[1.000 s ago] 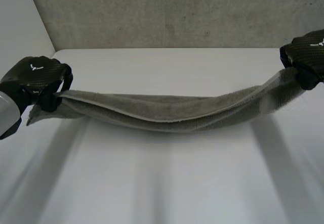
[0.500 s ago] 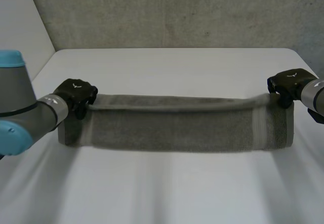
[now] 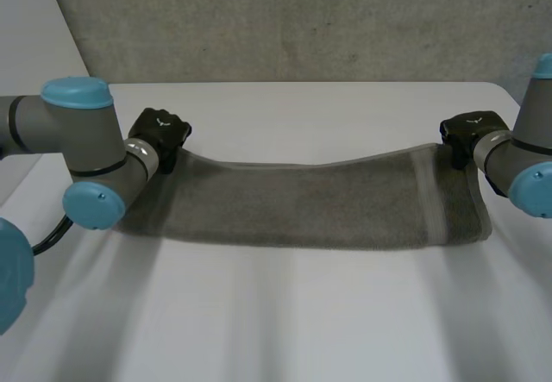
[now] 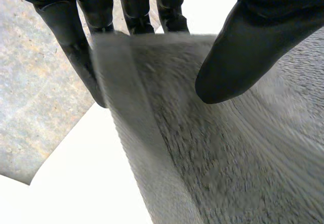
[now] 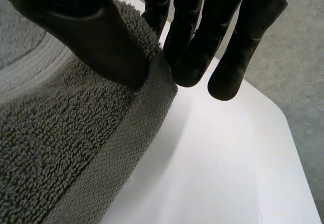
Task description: Fold the towel.
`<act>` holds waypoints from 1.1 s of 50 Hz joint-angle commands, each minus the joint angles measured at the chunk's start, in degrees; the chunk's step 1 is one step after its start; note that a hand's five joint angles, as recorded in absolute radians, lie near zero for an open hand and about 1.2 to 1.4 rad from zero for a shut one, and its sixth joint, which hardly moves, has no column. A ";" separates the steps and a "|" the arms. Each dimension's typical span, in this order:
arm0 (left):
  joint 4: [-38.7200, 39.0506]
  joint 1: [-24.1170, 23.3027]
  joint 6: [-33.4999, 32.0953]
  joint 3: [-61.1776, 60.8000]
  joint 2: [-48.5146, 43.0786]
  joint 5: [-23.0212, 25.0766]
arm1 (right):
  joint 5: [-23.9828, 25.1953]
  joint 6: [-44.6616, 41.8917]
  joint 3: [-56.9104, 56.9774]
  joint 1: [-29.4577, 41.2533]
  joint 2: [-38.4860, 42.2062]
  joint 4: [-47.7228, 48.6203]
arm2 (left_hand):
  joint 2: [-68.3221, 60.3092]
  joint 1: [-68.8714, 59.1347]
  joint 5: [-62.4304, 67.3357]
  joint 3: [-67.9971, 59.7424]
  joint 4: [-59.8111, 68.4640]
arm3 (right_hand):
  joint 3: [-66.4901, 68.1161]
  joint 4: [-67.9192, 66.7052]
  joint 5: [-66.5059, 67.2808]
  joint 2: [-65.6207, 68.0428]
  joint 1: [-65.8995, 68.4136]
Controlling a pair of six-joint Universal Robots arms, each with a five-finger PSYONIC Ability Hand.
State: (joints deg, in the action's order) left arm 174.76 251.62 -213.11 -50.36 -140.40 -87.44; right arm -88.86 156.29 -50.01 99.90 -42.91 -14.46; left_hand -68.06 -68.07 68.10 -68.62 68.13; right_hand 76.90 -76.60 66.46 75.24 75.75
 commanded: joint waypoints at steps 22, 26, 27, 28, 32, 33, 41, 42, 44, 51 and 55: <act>-0.65 -2.01 -1.17 6.68 -1.29 -7.74 | -3.78 -0.38 1.24 2.58 2.22 2.06 | 57.84 57.86 -67.88 58.41 -57.92 | -66.90 66.60 -66.46 -65.24 -65.75; -0.65 -1.22 0.85 3.79 4.24 -7.83 | -3.78 -0.55 -3.58 1.97 -6.02 3.20 | 57.84 57.86 -67.88 58.41 -57.92 | -66.90 66.60 -66.46 -65.24 -65.75; -0.65 -1.22 0.86 3.78 4.26 -7.83 | -3.78 -0.55 -3.60 1.97 -6.05 3.21 | 57.84 57.86 -67.88 58.41 -57.92 | -66.90 66.60 -66.46 -65.24 -65.75; -0.47 -1.13 2.60 1.87 6.35 -7.48 | -3.26 -1.07 -5.77 1.88 -8.83 4.08 | 57.68 57.69 -67.72 58.24 -57.75 | -66.90 66.60 -66.46 -65.24 -65.75; 0.58 -0.96 7.10 -2.99 11.38 -6.69 | -2.73 -2.57 -10.19 2.32 -13.52 5.05 | 57.17 57.18 -67.21 57.73 -57.24 | -66.90 66.60 -66.46 -65.24 -65.75; 1.45 -0.96 9.01 -5.77 13.64 -5.64 | -2.73 -4.05 -12.54 2.49 -15.35 4.79 | 57.00 57.02 -67.05 57.57 -57.08 | -66.90 66.60 -66.46 -65.24 -65.75; 8.23 -1.66 11.49 -23.11 23.33 0.08 | -2.81 -11.36 -27.77 2.49 -21.87 5.49 | 56.83 56.85 -66.88 57.40 -56.91 | -66.90 66.60 -66.46 -65.24 -65.75; 10.06 -1.75 11.49 -26.33 25.16 0.17 | -2.81 -11.62 -30.29 2.41 -22.91 5.84 | 56.67 56.68 -66.71 57.23 -56.74 | -66.90 66.60 -66.46 -65.24 -65.75; 11.81 -1.75 11.58 -29.59 27.00 0.26 | -2.47 -11.71 -32.67 2.14 -23.62 6.63 | 56.67 56.68 -66.71 57.23 -56.74 | -66.90 66.60 -66.46 -65.24 -65.75; 16.84 -1.92 11.67 -41.55 31.84 1.13 | -0.09 -11.98 -41.55 1.61 -24.68 12.60 | 56.67 56.68 -66.71 57.23 -56.74 | -64.48 64.17 -64.03 -62.81 -63.32; 18.42 -2.01 12.02 -44.65 33.09 1.75 | 0.79 -11.89 -43.50 1.61 -24.07 15.25 | 56.67 56.68 -66.71 57.23 -56.74 | -61.27 60.96 -60.82 -59.60 -60.11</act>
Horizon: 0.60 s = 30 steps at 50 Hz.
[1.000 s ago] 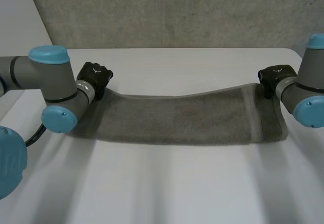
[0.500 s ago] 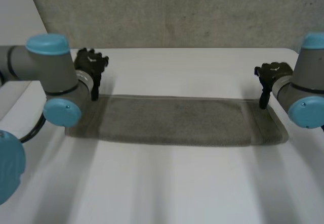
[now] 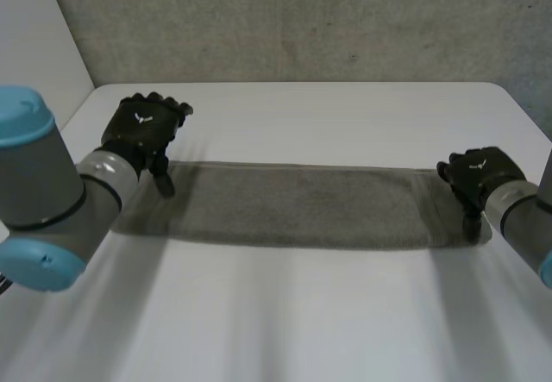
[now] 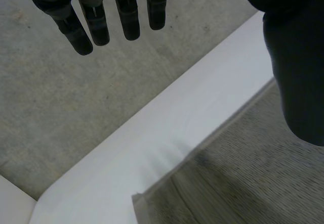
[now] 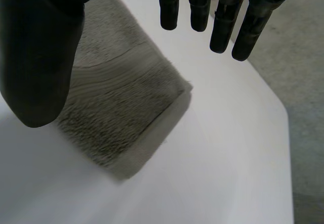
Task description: Fold the towel.
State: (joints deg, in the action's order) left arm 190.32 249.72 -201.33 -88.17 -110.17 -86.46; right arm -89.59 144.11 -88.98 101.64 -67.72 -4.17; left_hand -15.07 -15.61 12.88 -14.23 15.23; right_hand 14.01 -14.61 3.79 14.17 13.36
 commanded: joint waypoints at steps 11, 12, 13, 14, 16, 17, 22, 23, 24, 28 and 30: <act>6.11 -0.37 2.25 -11.05 3.30 1.21 | 1.79 -0.67 -4.36 -0.13 6.45 8.48 | 3.67 4.22 -11.49 2.84 -3.84 | 13.36 -12.76 13.58 13.20 14.01; 6.12 -0.37 2.25 -11.06 3.30 1.21 | 1.79 -0.68 -4.19 -0.13 6.63 8.57 | 3.67 4.22 -11.49 2.84 -3.84 | 14.90 -14.30 15.11 14.74 15.55; 6.12 -0.37 2.25 -11.06 3.30 1.21 | 1.79 -0.68 -4.19 -0.13 6.63 8.57 | 3.67 4.22 -11.49 2.84 -3.84 | 14.92 -14.31 15.13 14.75 15.56; 6.12 -0.37 2.25 -11.06 3.30 1.21 | 1.70 -0.76 -4.01 -0.30 6.89 8.57 | 3.67 4.22 -11.49 2.84 -3.84 | 15.08 -14.48 15.29 14.92 15.73; 6.12 -0.37 2.25 -11.06 3.30 1.21 | 1.70 -0.94 -3.66 -0.57 7.33 8.65 | 3.67 4.22 -11.49 2.84 -3.84 | 17.27 -16.67 17.48 17.11 17.92; 6.12 -0.37 2.25 -11.06 3.30 1.21 | 1.62 -1.03 -3.31 -0.83 8.20 8.92 | 3.67 4.22 -11.49 2.84 -3.84 | 23.10 -22.49 23.31 22.93 23.74; 6.12 -0.64 2.25 -11.23 3.21 1.21 | 1.27 -1.20 -2.08 -1.71 9.71 9.18 | 3.67 4.22 -11.49 2.84 -3.84 | 51.59 -50.98 51.80 51.42 52.23; 6.12 -0.72 2.25 -11.41 3.21 1.21 | 0.83 -1.20 -1.73 -2.15 9.79 9.27 | 3.67 4.22 -11.49 2.84 -3.84 | 65.85 -65.24 66.06 65.68 66.49; 6.12 -0.81 2.25 -11.58 3.21 1.21 | 0.82 -1.20 -1.72 -2.15 9.80 9.27 | 3.67 4.22 -11.49 2.84 -3.84 | 65.99 -65.39 66.20 65.83 66.64; 6.20 -0.81 2.25 -11.85 3.30 1.21 | -2.59 -1.64 -1.11 -4.87 8.13 10.23 | 3.84 4.39 -11.65 3.01 -4.01 | 65.99 -65.39 66.21 65.83 66.64; 6.20 -0.81 2.25 -12.02 3.39 1.21 | -3.30 -2.25 -1.02 -5.92 6.56 10.50 | 3.84 4.39 -11.65 3.01 -4.01 | 65.99 -65.39 66.21 65.83 66.64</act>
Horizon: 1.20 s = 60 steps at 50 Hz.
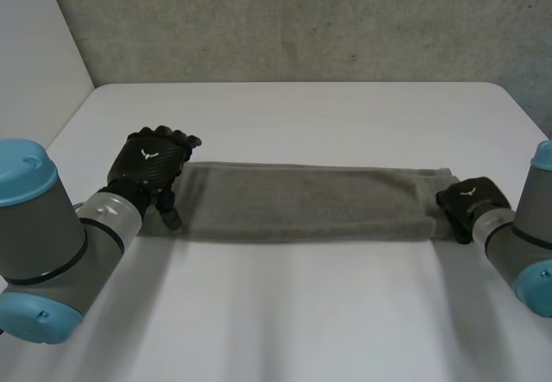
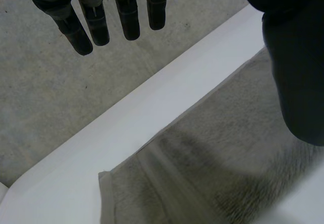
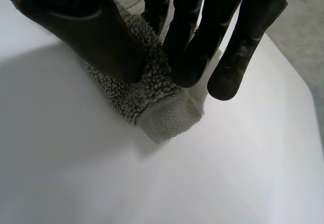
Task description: Fold the towel.
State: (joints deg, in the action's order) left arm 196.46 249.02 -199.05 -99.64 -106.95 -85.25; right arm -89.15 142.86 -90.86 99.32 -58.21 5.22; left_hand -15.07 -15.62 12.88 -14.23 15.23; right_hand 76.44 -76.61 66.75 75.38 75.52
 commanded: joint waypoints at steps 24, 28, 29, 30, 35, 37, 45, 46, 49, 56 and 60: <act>0.06 0.07 -0.02 -0.64 2.18 -0.09 | -4.37 -9.63 13.42 -2.86 -8.83 -0.04 | 4.01 4.56 -11.83 3.18 -4.18 | 3.56 -3.39 3.25 4.62 4.48; 0.06 -0.02 0.06 -0.64 2.18 -0.09 | -4.10 -7.78 14.39 10.15 -10.34 0.75 | 4.01 4.56 -11.83 3.18 -4.18 | 3.56 -3.39 3.25 4.62 4.48; 0.06 -0.02 -0.02 -0.64 2.18 0.00 | -4.10 -7.77 14.40 10.19 -10.34 0.75 | 4.01 4.56 -11.83 3.18 -4.18 | 3.56 -3.39 3.25 4.62 4.48; 0.06 -0.02 -0.02 -0.64 2.18 0.00 | -4.10 -7.77 14.57 14.54 -9.91 1.10 | 4.01 4.56 -11.83 3.18 -4.18 | 3.56 -3.39 3.25 4.62 4.48; 0.06 -0.02 0.07 -0.64 2.18 -0.09 | -3.93 -8.12 15.53 25.71 -4.30 3.21 | 4.01 4.56 -11.83 3.18 -4.18 | 3.56 -3.39 3.25 4.62 4.48; 0.06 -0.02 0.07 -0.64 2.09 -0.09 | -3.75 -8.39 16.06 28.70 -1.93 3.65 | 4.01 4.56 -11.83 3.18 -4.18 | 3.56 -3.39 3.25 4.62 4.48; 0.06 -0.02 0.07 -0.73 1.92 -0.09 | -2.18 -8.21 17.56 36.55 6.79 3.83 | 4.18 4.73 -11.99 3.34 -4.35 | -3.87 4.04 -4.19 -2.81 -2.95; 0.06 -0.02 0.07 -0.82 1.92 -0.09 | -1.39 -7.69 16.95 36.47 6.88 3.83 | 4.18 4.73 -11.99 3.34 -4.35 | -29.92 30.10 -30.24 -28.87 -29.01; 0.06 -0.02 -0.02 -0.73 1.83 -0.09 | -1.38 -6.81 16.07 35.60 5.75 3.83 | 4.18 4.73 -11.99 3.34 -4.35 | -60.53 60.71 -60.85 -59.48 -59.62; 0.15 0.07 0.07 -0.73 1.57 0.00 | -1.82 0.47 10.98 30.87 -3.20 3.30 | 4.35 4.90 -12.16 3.51 -4.52 | -66.44 66.61 -66.75 -65.38 -65.52; 0.50 -0.02 0.07 -0.91 1.57 -0.09 | -1.29 5.13 5.71 23.83 -7.61 2.08 | 4.35 4.90 -12.16 3.51 -4.52 | -66.44 66.61 -66.75 -65.38 -65.52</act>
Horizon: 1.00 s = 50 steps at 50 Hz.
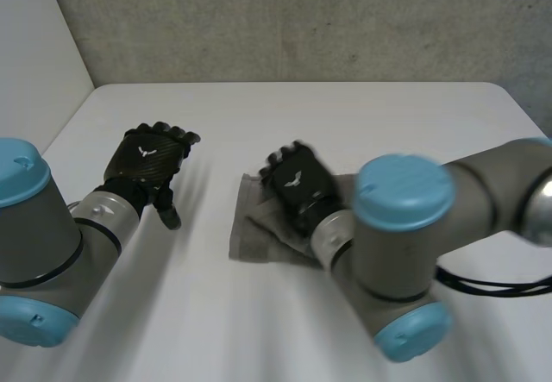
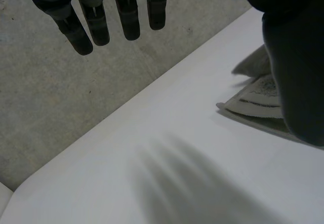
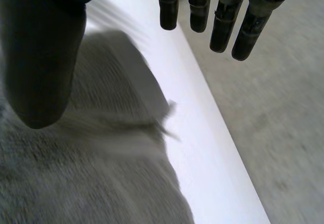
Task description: Fold the towel.
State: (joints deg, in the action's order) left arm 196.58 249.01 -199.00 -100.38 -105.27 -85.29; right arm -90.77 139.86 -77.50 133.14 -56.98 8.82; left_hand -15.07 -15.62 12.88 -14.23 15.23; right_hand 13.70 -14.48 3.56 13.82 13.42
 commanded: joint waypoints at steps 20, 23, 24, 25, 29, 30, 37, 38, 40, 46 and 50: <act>1.09 -2.38 -0.07 -0.70 -0.20 -0.05 | 5.42 7.45 -24.63 -25.91 -11.40 -2.14 | 4.18 4.73 -11.99 3.34 -4.35 | 23.30 -22.51 23.44 23.18 23.58; 1.18 -2.39 -0.07 -0.96 -0.20 -0.05 | 5.16 7.45 -24.20 -26.00 -10.26 -0.66 | 4.18 4.73 -11.99 3.34 -4.35 | 30.34 -29.55 30.47 30.22 30.61; 1.18 -2.39 -0.07 -0.96 -0.20 -0.05 | 5.07 7.45 -23.85 -25.91 -9.12 -0.30 | 4.18 4.73 -11.99 3.34 -4.35 | 36.53 -35.74 36.66 36.41 36.81; 1.18 -2.47 -0.07 -0.96 -0.20 -0.05 | 5.07 7.45 -23.84 -25.91 -9.11 -0.30 | 4.18 4.73 -11.99 3.34 -4.35 | 36.59 -35.80 36.72 36.47 36.87; 1.18 -2.47 -0.07 -0.96 -0.11 -0.14 | 4.63 7.62 -22.79 -26.00 -8.84 -0.12 | 4.18 4.73 -11.99 3.34 -4.35 | 66.30 -65.52 66.44 66.18 66.58; 1.18 -2.39 -0.07 -0.96 -0.03 -0.06 | 4.63 7.62 -22.79 -26.00 -8.85 -0.12 | 4.18 4.73 -11.99 3.34 -4.35 | 66.30 -65.52 66.44 66.18 66.58; 1.18 -2.30 -0.07 -0.79 0.41 -0.14 | 3.93 8.50 -18.49 -24.86 -13.94 -0.82 | 4.18 4.73 -11.99 3.34 -4.35 | 66.30 -65.52 66.44 66.18 66.58; 1.18 -2.30 -0.07 -0.70 0.59 -0.14 | 4.10 8.76 -17.18 -23.64 -14.21 -0.91 | 4.34 4.90 -12.16 3.51 -4.51 | 66.30 -65.52 66.44 66.18 66.58; 1.18 -2.39 -0.07 -0.61 0.68 -0.14 | 4.11 9.29 -15.42 -21.10 -14.21 -0.91 | 4.35 4.90 -12.16 3.51 -4.52 | 66.30 -65.52 66.44 66.18 66.58; 1.09 -2.39 0.10 0.00 1.99 -0.41 | 4.54 12.02 -4.89 -8.71 -10.19 -1.18 | 4.51 5.07 -12.33 3.68 -4.68 | 66.30 -65.52 66.44 66.18 66.58; 1.09 -2.21 2.11 0.44 3.48 -0.58 | 4.98 11.93 1.35 -2.47 -5.53 -1.79 | 4.35 4.90 -12.16 3.51 -4.52 | 66.30 -65.52 66.44 66.18 66.58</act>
State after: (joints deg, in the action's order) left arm 197.67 246.66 -198.82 -100.52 -103.54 -85.69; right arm -86.42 151.02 -86.22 119.84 -69.27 7.73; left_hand -15.06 -15.62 12.87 -14.17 15.23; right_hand 76.68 -76.78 66.56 76.33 73.58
